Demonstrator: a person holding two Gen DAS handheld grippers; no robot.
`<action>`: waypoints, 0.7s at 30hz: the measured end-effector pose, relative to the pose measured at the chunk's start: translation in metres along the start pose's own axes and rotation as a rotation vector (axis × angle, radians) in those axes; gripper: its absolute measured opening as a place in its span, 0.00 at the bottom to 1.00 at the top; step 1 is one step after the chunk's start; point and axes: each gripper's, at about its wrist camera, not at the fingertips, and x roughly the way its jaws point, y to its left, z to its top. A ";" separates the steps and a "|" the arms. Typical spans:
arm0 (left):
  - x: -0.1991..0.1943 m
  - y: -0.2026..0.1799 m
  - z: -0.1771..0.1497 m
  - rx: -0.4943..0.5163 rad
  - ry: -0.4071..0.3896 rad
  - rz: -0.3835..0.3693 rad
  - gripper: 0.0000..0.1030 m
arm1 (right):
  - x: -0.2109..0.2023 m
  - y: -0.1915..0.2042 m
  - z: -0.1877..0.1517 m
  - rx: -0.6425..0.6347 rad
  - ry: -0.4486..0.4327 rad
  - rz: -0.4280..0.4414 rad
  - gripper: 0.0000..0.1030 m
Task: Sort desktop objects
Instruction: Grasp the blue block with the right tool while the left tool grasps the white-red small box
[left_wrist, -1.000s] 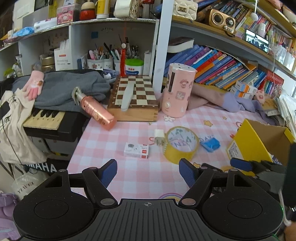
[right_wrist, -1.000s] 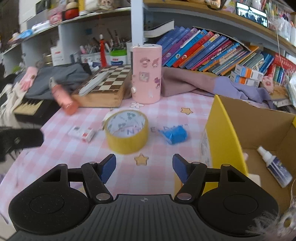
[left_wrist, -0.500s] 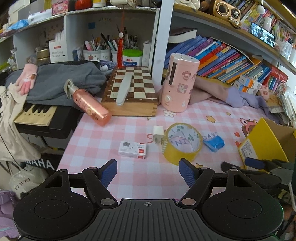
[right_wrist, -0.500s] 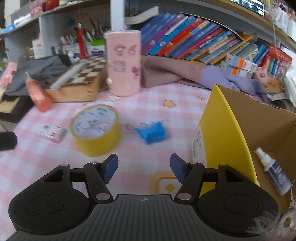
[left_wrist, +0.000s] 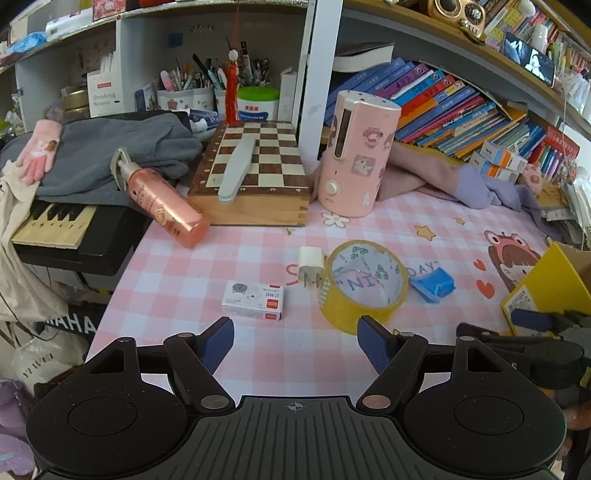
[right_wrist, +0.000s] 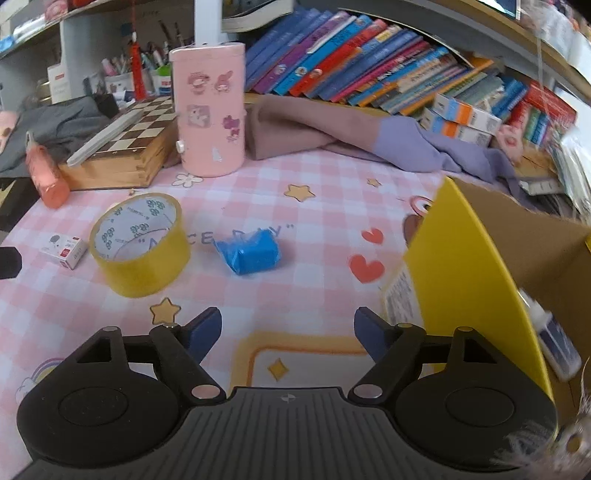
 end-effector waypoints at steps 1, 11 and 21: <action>0.004 0.000 0.001 0.005 0.004 0.005 0.73 | 0.004 0.001 0.003 -0.002 0.005 0.008 0.75; 0.047 0.011 0.011 0.036 0.045 0.059 0.73 | 0.042 0.017 0.021 -0.054 0.030 0.032 0.75; 0.086 0.019 0.015 0.048 0.093 0.079 0.73 | 0.069 0.015 0.035 -0.023 0.048 0.057 0.75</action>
